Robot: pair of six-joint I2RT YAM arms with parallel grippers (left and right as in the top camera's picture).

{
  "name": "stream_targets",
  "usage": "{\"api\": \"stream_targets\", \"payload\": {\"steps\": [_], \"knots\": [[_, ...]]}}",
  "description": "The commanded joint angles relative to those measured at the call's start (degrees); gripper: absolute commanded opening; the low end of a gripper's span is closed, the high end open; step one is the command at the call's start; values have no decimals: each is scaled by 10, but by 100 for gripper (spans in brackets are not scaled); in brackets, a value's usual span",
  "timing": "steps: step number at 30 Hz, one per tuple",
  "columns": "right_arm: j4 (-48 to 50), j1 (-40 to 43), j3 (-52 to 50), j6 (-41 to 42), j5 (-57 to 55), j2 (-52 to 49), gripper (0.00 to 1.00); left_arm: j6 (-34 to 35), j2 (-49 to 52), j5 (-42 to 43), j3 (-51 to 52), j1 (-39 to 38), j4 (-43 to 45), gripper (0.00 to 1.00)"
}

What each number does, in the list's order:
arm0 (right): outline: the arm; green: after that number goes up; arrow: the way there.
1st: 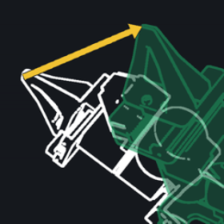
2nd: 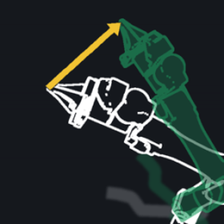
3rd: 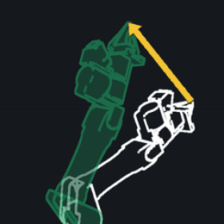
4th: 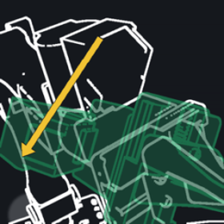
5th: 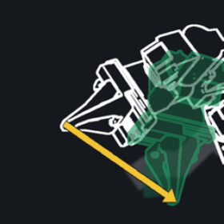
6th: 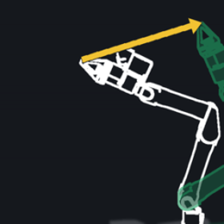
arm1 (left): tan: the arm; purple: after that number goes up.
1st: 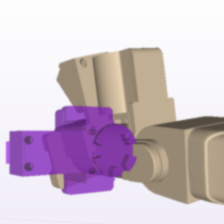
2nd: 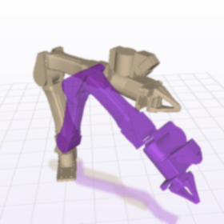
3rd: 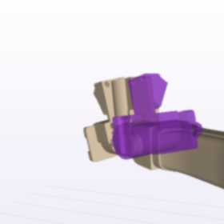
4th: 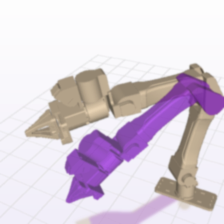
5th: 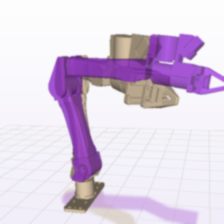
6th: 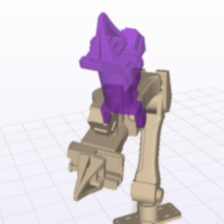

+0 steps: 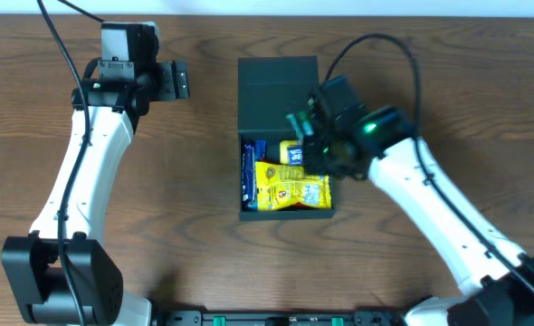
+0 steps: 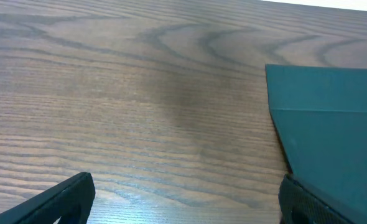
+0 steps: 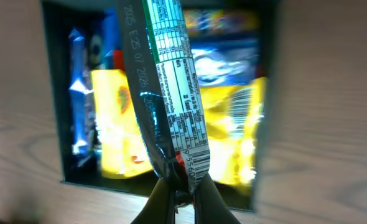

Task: Pack container
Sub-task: 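Carry the green-white bar with the right gripper into the box and release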

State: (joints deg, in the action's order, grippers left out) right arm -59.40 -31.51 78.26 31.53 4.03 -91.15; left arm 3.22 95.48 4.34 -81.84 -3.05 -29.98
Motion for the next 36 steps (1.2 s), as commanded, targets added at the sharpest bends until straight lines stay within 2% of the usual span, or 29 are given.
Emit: {"api": "stream_targets", "payload": {"steps": [1, 13, 21, 22, 24, 25, 27, 30, 36], "knots": [[32, -33, -21, 75, 9, 4, 2, 7, 0, 2, 2, 1, 0, 95], [104, -110, -35, 215, 12, -73, 2, 7, 0, 2, 2, 1, -2, 95], [111, -128, -35, 227, 26, -101, 2, 7, 0, 2, 2, 1, -7, 95], [114, -129, -35, 227, 26, -101, 12, 7, 0, 2, 2, 1, -9, 95], [118, -129, -35, 226, 26, -101, 59, 7, 0, 2, 2, 1, -14, 95], [119, -129, -35, 226, 26, -101, 68, 7, 0, 2, 3, 1, -15, 95], [119, -129, -35, 222, 27, -101, 77, 7, 0, 2, 3, 1, -16, 95], [118, -127, -32, 205, 30, -99, 76, 6, 0, 2, 3, 1, -17, 95], [118, -107, 2, 119, 50, -61, 64, 6, 0, 2, 3, 1, -17, 95]]}}
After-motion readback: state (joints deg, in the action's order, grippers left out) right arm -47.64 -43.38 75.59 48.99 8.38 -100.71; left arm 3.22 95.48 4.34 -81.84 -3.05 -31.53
